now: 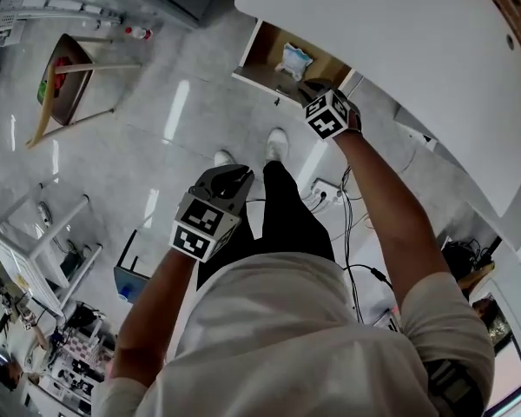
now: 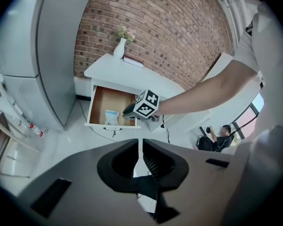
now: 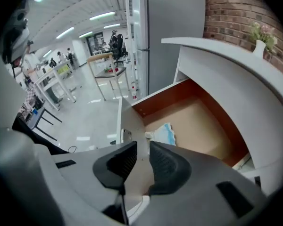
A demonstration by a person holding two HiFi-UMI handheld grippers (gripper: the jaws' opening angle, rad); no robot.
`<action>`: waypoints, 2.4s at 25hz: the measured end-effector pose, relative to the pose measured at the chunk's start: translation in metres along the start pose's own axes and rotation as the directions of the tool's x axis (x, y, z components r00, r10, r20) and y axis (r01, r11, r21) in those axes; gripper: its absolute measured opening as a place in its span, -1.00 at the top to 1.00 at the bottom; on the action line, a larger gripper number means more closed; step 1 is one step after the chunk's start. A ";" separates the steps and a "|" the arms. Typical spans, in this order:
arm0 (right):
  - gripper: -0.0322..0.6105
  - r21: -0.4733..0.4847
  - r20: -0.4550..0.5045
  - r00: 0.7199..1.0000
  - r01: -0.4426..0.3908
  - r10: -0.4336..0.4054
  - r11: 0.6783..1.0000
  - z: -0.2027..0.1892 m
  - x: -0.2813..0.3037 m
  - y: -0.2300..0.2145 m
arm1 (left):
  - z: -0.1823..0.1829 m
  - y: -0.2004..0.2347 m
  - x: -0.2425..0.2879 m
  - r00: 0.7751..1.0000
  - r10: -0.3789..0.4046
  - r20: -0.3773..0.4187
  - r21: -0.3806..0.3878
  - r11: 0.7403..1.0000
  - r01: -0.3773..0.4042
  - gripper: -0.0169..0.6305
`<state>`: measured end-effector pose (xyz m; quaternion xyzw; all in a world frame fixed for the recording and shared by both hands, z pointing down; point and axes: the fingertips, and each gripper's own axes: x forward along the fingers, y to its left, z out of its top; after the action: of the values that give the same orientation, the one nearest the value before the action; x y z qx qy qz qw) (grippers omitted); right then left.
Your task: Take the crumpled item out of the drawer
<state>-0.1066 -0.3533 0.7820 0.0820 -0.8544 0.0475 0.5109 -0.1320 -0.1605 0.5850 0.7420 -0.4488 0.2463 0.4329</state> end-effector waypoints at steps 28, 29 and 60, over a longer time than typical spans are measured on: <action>0.75 -0.206 -0.171 0.984 0.006 -0.042 0.978 -0.020 0.179 -0.051 | -0.044 0.067 0.035 0.998 0.057 -0.014 -0.154 0.986 -0.058 0.85; 0.76 -0.203 -0.174 0.984 0.008 -0.044 0.979 -0.019 0.177 -0.050 | -0.044 0.067 0.033 0.998 0.057 -0.014 -0.152 0.987 -0.058 0.85; 0.80 -0.114 -0.030 0.998 0.052 -0.056 0.992 0.031 -0.074 0.041 | 0.009 -0.028 -0.080 0.994 -0.042 0.105 0.058 0.998 0.036 0.85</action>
<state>-0.1070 -0.3113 0.7018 0.0752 -0.8446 -0.0132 0.5299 -0.1453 -0.1259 0.5081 0.7744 -0.4496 0.2107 0.3921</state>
